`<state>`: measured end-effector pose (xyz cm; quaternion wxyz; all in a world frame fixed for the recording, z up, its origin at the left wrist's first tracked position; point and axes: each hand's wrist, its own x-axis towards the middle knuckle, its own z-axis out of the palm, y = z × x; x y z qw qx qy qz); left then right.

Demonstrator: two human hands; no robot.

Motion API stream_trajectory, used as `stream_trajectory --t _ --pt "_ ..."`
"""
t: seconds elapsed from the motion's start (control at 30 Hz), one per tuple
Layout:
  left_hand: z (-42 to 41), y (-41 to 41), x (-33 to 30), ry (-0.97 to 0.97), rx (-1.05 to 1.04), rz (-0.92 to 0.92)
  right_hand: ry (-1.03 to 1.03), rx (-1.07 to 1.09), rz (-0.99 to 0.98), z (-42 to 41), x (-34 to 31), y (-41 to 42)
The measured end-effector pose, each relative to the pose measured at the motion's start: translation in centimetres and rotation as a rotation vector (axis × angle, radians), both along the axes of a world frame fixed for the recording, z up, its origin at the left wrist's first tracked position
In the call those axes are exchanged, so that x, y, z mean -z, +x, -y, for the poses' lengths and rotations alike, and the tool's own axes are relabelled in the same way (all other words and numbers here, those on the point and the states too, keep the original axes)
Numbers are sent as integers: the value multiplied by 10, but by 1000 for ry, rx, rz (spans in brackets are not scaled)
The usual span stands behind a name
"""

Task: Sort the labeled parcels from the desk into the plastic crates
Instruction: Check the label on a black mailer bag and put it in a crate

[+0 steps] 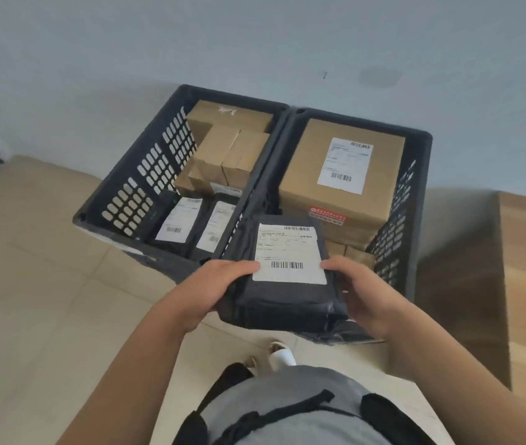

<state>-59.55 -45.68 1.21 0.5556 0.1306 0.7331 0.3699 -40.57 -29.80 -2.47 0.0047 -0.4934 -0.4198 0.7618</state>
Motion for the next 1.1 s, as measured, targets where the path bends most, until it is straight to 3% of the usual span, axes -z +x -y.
stream_trajectory --t 0.37,0.63,0.8,0.9,1.1 --pt "-130 -21 66 -160 491 197 -46 384 289 -23 23 22" --pt "-142 -13 103 -157 478 386 -75 492 423 -31 34 17" --pt "-134 -16 87 -139 453 347 124 295 463 -30 16 17" --pt "-125 -14 66 -127 446 249 282 59 476 -30 -1 10" --pt "-99 5 37 -33 400 17 393 -337 453 -35 -15 -22"
